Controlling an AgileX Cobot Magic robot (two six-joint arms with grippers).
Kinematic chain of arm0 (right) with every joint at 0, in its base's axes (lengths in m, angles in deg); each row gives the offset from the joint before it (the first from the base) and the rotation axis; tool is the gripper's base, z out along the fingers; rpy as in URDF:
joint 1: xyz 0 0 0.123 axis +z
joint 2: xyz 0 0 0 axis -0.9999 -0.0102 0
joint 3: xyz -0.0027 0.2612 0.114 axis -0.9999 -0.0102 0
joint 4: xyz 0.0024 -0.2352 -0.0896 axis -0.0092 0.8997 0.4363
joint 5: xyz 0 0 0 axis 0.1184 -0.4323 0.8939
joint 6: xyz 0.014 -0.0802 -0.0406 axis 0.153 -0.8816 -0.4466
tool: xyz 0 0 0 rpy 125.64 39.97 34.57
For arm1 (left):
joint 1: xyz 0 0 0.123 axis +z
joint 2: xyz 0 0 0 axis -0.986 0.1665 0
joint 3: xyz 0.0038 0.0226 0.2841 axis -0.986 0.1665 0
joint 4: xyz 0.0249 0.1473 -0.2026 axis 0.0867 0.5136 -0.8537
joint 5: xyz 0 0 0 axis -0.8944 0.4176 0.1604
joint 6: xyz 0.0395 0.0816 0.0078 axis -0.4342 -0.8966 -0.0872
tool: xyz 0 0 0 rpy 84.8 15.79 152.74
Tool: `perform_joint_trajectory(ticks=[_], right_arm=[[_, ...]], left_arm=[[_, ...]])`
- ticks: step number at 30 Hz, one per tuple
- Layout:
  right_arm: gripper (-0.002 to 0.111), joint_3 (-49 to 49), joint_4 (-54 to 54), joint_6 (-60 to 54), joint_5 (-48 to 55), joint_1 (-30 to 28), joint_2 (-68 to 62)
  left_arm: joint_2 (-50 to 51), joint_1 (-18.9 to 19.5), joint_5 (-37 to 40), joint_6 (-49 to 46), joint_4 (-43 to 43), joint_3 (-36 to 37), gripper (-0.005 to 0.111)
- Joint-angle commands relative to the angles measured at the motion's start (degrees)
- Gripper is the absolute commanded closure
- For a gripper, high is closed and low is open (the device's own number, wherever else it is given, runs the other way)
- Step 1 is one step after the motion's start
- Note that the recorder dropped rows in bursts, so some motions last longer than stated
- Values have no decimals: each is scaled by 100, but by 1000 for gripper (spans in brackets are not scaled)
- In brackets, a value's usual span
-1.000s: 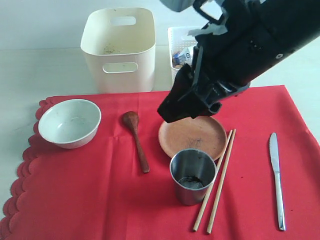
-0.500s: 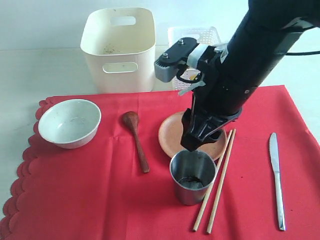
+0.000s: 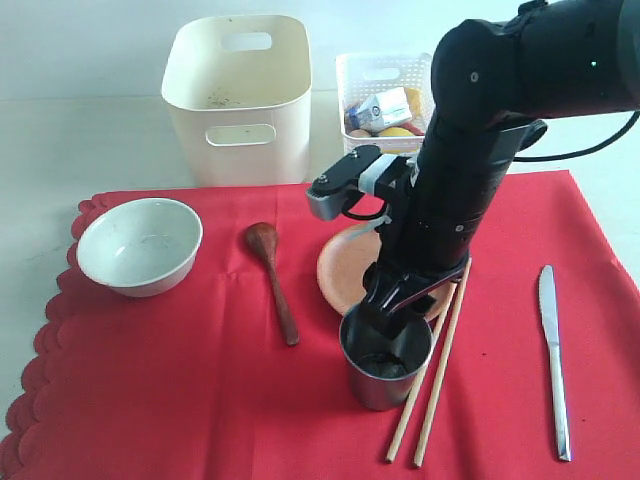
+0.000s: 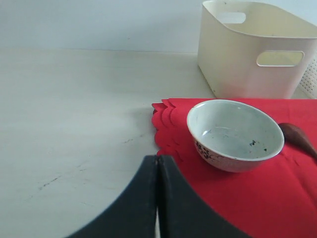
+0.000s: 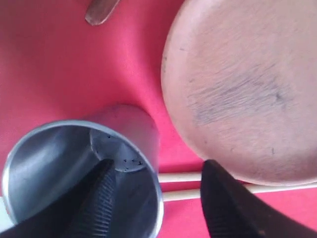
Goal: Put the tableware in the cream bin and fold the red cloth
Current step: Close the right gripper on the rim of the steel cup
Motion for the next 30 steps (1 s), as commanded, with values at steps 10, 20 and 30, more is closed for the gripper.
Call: perform_joint_trajectory(ticks=[10,20,30], right_arm=[[108,-35,4,296,-48,20,-114],[108,312,14,518,295,20,64],[108,324,4,518,76,20,799]], left_arm=[[-31,10,-51,27,-32,14,107],[-31,10,-51,27,-32,14,107],[-31,10,-51,27,-32,14,107]])
